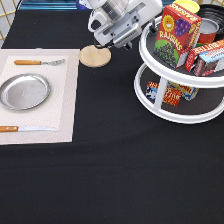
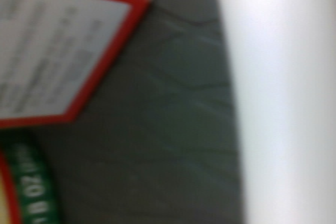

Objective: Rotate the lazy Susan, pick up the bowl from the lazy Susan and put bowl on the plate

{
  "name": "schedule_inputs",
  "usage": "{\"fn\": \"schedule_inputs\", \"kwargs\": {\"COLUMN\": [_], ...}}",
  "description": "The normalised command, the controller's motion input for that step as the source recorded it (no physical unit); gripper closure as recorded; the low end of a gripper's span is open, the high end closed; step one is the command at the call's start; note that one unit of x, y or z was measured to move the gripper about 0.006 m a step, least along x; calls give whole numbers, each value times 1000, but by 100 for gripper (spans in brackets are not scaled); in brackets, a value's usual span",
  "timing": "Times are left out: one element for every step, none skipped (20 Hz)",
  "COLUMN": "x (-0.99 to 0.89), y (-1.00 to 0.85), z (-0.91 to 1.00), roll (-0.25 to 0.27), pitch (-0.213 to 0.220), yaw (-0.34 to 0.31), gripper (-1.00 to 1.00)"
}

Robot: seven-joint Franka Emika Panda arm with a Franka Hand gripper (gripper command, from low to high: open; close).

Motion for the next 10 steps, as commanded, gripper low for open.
{"fn": "schedule_inputs", "kwargs": {"x": [186,220,271,366,503,531,514,554,606,623], "y": [-37,0,0,0,0,0,0,0,0,0], "z": [-229,-151,-109,0,0,0,0,0,0,0], "roll": [0,0,-1,-9,-28,-22,-15,-13,-13,-13], "pitch": [-38,-31,-19,0,0,0,0,0,0,0], "yaw": [-35,-38,-40,-35,-36,-41,-42,-40,-33,-25], "gripper": [-100,-100,-100,-100,-100,-100,-100,-100,-100,-100]}}
